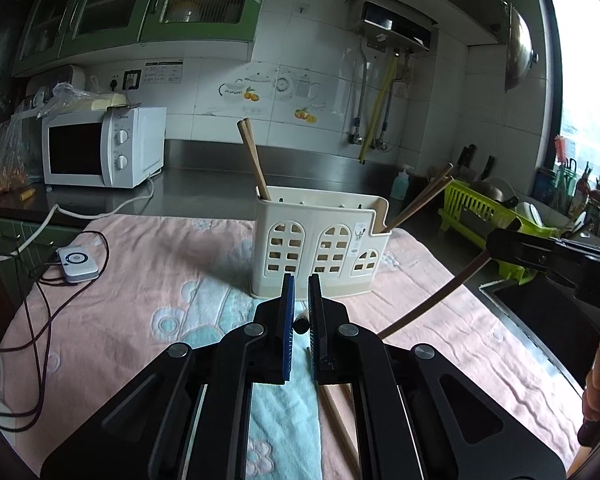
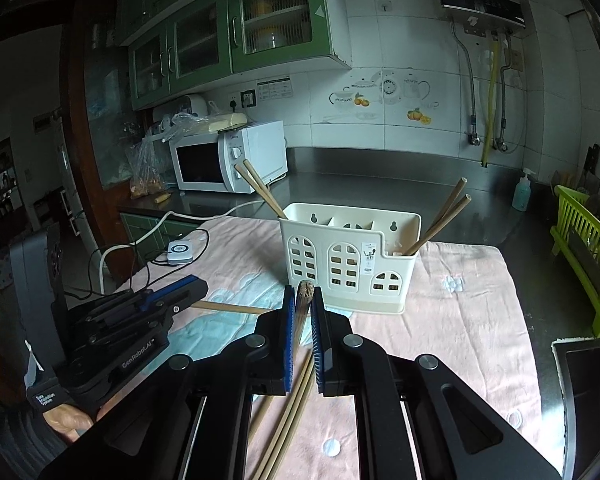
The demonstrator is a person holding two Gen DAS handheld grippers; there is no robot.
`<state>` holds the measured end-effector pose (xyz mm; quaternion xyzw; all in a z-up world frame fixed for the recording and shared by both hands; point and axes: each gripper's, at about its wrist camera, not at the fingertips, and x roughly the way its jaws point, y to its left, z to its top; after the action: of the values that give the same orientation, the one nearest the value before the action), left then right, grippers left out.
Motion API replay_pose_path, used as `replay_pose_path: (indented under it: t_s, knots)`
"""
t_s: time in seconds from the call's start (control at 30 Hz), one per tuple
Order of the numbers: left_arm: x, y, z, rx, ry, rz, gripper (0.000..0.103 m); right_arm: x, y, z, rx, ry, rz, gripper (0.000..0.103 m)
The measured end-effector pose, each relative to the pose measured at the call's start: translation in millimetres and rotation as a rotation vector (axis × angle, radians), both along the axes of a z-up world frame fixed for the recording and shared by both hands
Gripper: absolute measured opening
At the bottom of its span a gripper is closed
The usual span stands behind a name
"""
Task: Organize utensils
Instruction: 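Lift the left tool's chopstick toward the holder while the right tool carries its chopstick there, then lower the left tool's chopstick into the holder while the right tool lowers its chopstick in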
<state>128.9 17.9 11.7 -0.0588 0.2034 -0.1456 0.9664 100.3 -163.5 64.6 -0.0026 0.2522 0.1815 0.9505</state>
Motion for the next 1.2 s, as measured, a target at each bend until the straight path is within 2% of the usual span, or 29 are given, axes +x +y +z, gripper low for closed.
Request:
replay_pose_path:
  t_s: [0.23, 0.43, 0.77, 1.0, 1.2]
  knots:
    - [15.3, -8.3, 10.7, 0.044, 0.017, -0.008, 0.006, 12.1, -5.9, 3.5, 0.031, 0.031, 0.003, 0.008]
    - [27.7, -8.7, 12.5, -0.002, 0.019, -0.010, 0.006, 15.0, -5.6, 3.9, 0.031, 0.033, 0.002, 0.008]
    - [41.1, -17.3, 5.0, 0.010, 0.025, -0.013, 0.005, 17.8, -2.7, 8.1, 0.007, 0.022, 0.015, 0.008]
    - [37.2, -10.5, 26.9, 0.020, 0.000, -0.031, 0.005, 27.3, -9.0, 36.5, 0.002, 0.005, 0.027, 0.007]
    - [35.7, -5.4, 64.5, 0.025, -0.035, -0.044, 0.005, 39.3, -21.7, 72.7, -0.006, -0.026, 0.011, 0.007]
